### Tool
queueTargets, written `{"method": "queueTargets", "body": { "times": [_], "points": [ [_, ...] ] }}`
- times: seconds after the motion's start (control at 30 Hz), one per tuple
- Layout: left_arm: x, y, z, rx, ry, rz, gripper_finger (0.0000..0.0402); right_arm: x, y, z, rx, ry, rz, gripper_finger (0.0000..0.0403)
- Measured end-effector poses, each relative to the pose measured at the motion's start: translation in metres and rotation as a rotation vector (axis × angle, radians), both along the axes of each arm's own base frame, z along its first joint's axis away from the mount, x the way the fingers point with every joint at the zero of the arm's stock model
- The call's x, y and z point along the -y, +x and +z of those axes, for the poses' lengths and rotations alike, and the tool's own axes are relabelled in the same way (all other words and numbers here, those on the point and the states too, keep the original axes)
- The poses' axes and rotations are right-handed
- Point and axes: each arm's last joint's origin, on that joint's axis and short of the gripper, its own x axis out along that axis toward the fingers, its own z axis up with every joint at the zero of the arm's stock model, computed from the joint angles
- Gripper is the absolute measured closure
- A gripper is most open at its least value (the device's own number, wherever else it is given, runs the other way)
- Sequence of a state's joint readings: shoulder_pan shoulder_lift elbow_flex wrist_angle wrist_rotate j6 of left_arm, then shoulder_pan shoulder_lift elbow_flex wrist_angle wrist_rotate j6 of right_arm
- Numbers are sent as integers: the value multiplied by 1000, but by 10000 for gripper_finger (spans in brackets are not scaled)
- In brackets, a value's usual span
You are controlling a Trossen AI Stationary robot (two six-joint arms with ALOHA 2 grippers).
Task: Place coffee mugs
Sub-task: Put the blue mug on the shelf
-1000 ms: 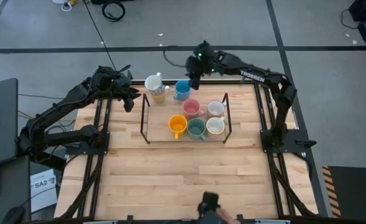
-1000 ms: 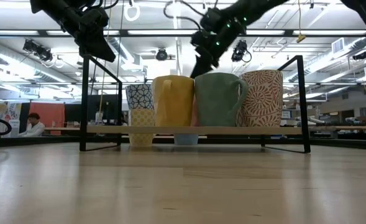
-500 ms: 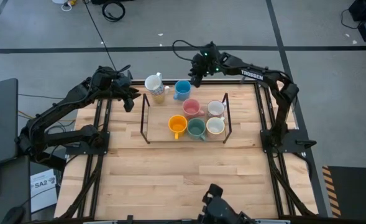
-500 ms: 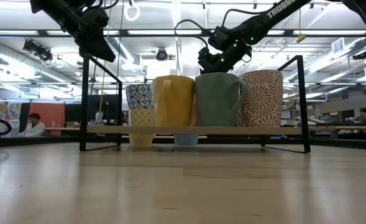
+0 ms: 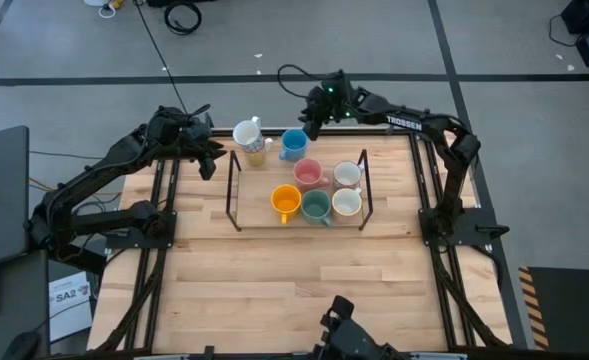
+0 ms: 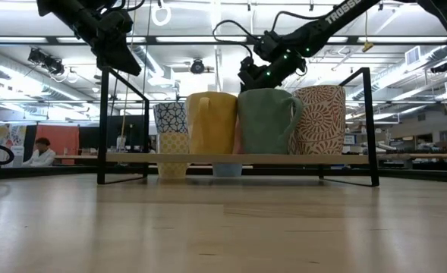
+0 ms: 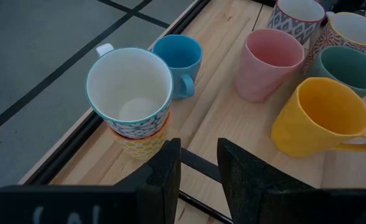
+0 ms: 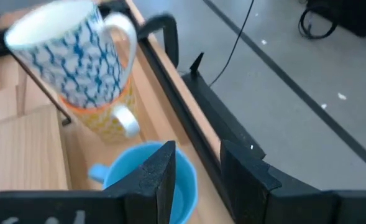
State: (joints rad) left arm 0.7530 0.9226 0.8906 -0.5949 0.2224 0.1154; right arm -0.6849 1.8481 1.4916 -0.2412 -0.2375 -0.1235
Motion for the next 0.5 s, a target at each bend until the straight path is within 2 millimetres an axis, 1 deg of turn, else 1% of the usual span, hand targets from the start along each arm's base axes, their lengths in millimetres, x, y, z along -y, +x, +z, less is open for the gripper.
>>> {"method": "queueTargets", "body": {
  "times": [0.13,0.27,0.4,0.5],
  "points": [
    [0,0,0,0,0,0,290,1,3,12,29,-24,3,270],
    [0,0,0,0,0,1,290,2,3,16,34,-35,-8,270],
    [0,0,0,1,0,1,290,2,5,8,1,-18,-17,270],
    [0,0,0,1,0,1,290,4,12,-6,-25,-1,-14,270]
  ]
}}
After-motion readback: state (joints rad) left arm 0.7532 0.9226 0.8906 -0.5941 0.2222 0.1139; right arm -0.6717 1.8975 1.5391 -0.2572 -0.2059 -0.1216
